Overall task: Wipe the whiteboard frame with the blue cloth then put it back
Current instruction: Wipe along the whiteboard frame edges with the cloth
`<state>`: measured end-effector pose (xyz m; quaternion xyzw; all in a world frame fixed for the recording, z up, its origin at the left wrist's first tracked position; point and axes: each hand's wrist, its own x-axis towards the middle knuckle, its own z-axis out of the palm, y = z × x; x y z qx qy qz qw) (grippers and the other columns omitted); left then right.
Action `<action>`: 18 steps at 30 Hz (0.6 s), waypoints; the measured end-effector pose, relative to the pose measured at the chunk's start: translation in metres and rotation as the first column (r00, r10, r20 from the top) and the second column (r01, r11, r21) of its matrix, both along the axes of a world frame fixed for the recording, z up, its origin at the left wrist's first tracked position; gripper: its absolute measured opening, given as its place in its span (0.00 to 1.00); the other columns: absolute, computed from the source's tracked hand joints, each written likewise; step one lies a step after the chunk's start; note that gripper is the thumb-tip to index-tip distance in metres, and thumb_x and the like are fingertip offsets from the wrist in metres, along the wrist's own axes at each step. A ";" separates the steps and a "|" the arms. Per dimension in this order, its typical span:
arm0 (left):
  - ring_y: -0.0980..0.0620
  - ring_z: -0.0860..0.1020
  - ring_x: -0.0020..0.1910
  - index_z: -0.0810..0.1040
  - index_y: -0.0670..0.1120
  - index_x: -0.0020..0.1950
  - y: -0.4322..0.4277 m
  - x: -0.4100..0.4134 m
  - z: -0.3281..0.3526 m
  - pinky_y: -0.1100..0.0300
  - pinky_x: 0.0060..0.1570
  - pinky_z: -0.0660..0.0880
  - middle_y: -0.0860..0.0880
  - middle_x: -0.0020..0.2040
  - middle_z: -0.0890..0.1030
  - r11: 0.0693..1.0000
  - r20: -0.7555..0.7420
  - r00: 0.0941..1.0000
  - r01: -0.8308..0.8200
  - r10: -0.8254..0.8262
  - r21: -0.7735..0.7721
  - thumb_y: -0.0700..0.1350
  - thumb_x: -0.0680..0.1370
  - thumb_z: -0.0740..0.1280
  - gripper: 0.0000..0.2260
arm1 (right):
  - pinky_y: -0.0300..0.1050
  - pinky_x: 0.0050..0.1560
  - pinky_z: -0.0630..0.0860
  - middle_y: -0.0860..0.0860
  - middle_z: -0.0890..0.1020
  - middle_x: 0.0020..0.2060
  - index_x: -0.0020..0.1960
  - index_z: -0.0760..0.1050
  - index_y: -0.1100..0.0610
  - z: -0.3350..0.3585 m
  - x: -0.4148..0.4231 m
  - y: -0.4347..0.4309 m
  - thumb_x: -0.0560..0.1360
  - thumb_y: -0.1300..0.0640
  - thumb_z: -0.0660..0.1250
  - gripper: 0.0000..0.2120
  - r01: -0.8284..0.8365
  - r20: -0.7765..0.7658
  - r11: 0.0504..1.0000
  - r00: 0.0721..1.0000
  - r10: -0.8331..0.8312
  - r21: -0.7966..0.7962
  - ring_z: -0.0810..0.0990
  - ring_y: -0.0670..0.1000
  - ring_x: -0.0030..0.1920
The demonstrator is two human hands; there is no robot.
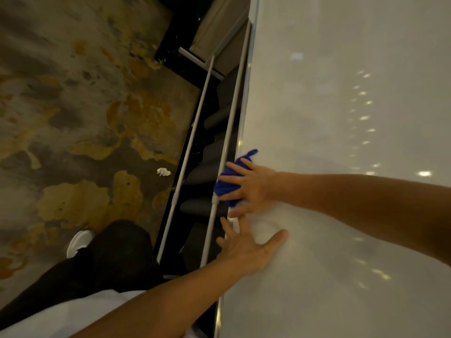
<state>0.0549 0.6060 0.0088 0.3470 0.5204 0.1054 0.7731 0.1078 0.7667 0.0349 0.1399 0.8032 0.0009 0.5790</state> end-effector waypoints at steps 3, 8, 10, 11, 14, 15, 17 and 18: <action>0.31 0.36 0.78 0.18 0.73 0.60 0.024 -0.003 0.004 0.32 0.73 0.50 0.50 0.78 0.26 1.000 0.026 1.000 -0.010 0.009 0.020 0.88 0.46 0.54 0.58 | 0.69 0.75 0.39 0.50 0.46 0.82 0.79 0.48 0.37 0.010 -0.004 0.063 0.72 0.24 0.36 0.38 0.064 -0.023 0.980 0.998 -0.061 0.186 0.37 0.63 0.79; 0.31 0.35 0.78 0.23 0.70 0.69 0.065 -0.004 -0.006 0.33 0.74 0.49 0.48 0.79 0.29 0.999 0.032 0.999 -0.036 0.035 0.026 0.86 0.51 0.58 0.60 | 0.70 0.72 0.34 0.50 0.44 0.81 0.79 0.48 0.36 0.000 -0.011 0.094 0.70 0.22 0.36 0.40 0.059 0.014 0.977 0.998 -0.063 0.204 0.35 0.65 0.78; 0.33 0.35 0.78 0.24 0.68 0.71 0.079 -0.005 -0.008 0.34 0.74 0.48 0.48 0.80 0.30 0.997 0.025 0.998 -0.055 0.054 0.045 0.85 0.52 0.59 0.61 | 0.68 0.71 0.32 0.48 0.47 0.81 0.77 0.51 0.33 -0.008 -0.003 0.083 0.68 0.21 0.34 0.40 0.033 -0.011 0.998 0.999 -0.033 0.044 0.36 0.63 0.79; 0.33 0.35 0.78 0.25 0.67 0.72 0.090 -0.004 -0.009 0.34 0.74 0.48 0.48 0.80 0.31 0.995 0.024 0.997 -0.072 0.070 0.065 0.85 0.52 0.60 0.62 | 0.68 0.71 0.31 0.48 0.48 0.81 0.77 0.52 0.33 -0.010 -0.001 0.093 0.68 0.22 0.34 0.41 0.044 -0.023 0.999 0.999 -0.044 0.021 0.36 0.62 0.79; 0.37 0.35 0.79 0.27 0.72 0.71 0.128 -0.004 -0.013 0.33 0.74 0.49 0.49 0.81 0.34 0.987 0.057 0.994 -0.104 0.097 0.123 0.85 0.51 0.61 0.60 | 0.68 0.72 0.33 0.48 0.47 0.81 0.77 0.52 0.33 -0.011 -0.002 0.163 0.70 0.22 0.36 0.39 0.115 -0.031 0.985 0.993 -0.112 0.130 0.36 0.62 0.79; 0.38 0.35 0.79 0.28 0.74 0.70 0.143 -0.003 -0.016 0.33 0.73 0.49 0.49 0.81 0.35 0.984 0.066 0.992 -0.113 0.104 0.137 0.85 0.51 0.62 0.59 | 0.69 0.72 0.34 0.48 0.46 0.81 0.78 0.50 0.34 -0.008 -0.004 0.197 0.71 0.22 0.36 0.38 0.122 -0.024 0.971 0.993 -0.120 0.208 0.36 0.63 0.79; 0.37 0.37 0.79 0.30 0.79 0.68 0.170 -0.003 -0.020 0.33 0.73 0.50 0.50 0.81 0.33 0.985 0.077 0.992 -0.112 0.103 0.131 0.84 0.52 0.64 0.56 | 0.71 0.74 0.37 0.49 0.45 0.82 0.78 0.48 0.36 -0.001 -0.009 0.254 0.71 0.22 0.36 0.39 0.105 0.023 0.941 0.993 -0.119 0.323 0.36 0.64 0.78; 0.36 0.38 0.79 0.30 0.80 0.67 0.184 -0.002 -0.023 0.33 0.73 0.51 0.50 0.80 0.33 0.988 0.072 0.993 -0.100 0.092 0.119 0.83 0.52 0.65 0.55 | 0.72 0.73 0.38 0.50 0.45 0.82 0.79 0.48 0.36 0.001 -0.011 0.274 0.71 0.22 0.36 0.39 0.101 0.033 0.932 0.992 -0.120 0.347 0.36 0.65 0.78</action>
